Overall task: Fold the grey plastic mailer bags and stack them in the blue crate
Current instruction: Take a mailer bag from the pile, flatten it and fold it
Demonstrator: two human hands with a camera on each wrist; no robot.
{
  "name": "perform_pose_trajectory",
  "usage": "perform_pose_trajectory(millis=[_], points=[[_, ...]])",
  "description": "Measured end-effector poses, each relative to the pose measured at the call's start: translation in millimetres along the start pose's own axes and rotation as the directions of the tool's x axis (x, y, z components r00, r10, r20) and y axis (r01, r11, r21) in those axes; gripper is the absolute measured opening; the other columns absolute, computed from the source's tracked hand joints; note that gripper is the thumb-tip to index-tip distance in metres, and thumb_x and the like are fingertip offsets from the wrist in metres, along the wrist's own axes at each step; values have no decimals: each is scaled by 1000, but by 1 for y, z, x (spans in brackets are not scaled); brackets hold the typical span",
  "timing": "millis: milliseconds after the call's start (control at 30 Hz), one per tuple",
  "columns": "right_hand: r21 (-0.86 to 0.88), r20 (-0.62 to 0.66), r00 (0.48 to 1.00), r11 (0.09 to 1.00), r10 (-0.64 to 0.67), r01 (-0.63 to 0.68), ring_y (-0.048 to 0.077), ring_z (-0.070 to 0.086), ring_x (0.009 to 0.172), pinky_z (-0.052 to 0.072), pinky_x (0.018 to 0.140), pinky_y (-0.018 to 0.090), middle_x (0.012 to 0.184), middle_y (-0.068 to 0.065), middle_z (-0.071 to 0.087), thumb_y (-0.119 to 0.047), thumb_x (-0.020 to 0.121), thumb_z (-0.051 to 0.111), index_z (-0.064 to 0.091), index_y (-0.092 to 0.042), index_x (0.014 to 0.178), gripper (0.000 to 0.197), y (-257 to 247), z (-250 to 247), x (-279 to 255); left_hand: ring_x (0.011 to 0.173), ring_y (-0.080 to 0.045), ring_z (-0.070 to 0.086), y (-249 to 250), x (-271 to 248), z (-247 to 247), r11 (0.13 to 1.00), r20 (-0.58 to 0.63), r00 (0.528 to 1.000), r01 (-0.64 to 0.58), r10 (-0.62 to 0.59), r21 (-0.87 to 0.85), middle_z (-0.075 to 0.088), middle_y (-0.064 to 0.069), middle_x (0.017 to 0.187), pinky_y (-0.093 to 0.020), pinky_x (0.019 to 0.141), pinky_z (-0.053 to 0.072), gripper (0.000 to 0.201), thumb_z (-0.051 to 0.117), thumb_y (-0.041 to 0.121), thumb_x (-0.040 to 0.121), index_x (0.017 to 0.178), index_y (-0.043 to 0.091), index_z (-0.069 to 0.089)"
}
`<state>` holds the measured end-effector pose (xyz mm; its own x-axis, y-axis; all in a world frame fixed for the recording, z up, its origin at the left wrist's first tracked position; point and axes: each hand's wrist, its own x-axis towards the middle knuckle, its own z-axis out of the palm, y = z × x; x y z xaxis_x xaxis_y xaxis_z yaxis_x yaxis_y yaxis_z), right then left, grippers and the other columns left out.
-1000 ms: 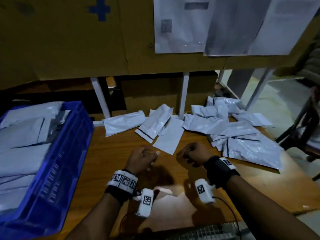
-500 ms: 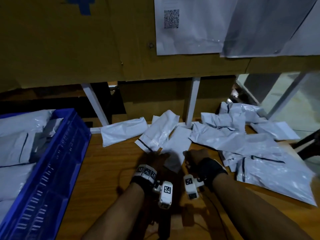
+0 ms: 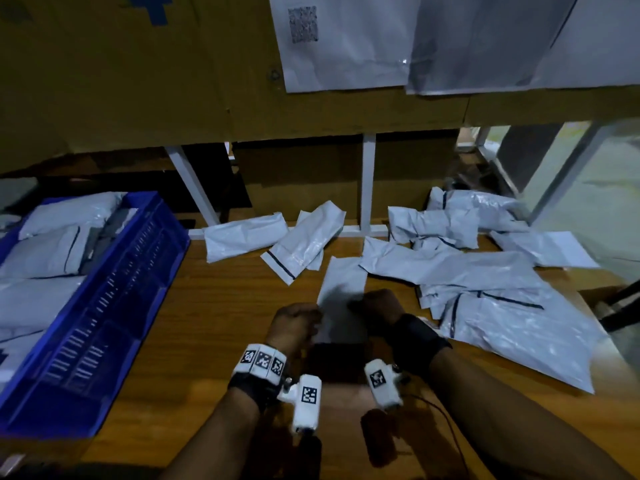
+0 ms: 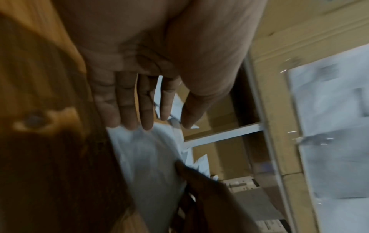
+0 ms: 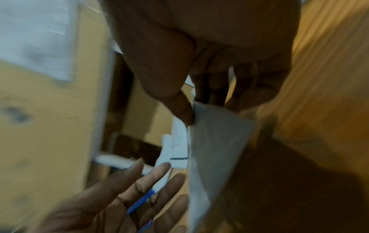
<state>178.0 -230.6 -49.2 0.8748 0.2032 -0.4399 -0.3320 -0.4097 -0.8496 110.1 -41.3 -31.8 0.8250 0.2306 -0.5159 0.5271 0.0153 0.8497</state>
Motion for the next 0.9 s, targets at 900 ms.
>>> perform_pose_trajectory(millis=[900], points=[[-72, 139, 989, 996, -41, 51, 20, 63, 73, 51, 57, 29, 100, 12, 75, -34, 72, 93, 78, -22, 109, 41, -5, 80, -171, 62, -27, 69, -101, -87, -197, 996, 71, 997, 46, -41, -78, 75, -19, 85, -31, 53, 53, 11, 78, 11, 86, 93, 3, 80]])
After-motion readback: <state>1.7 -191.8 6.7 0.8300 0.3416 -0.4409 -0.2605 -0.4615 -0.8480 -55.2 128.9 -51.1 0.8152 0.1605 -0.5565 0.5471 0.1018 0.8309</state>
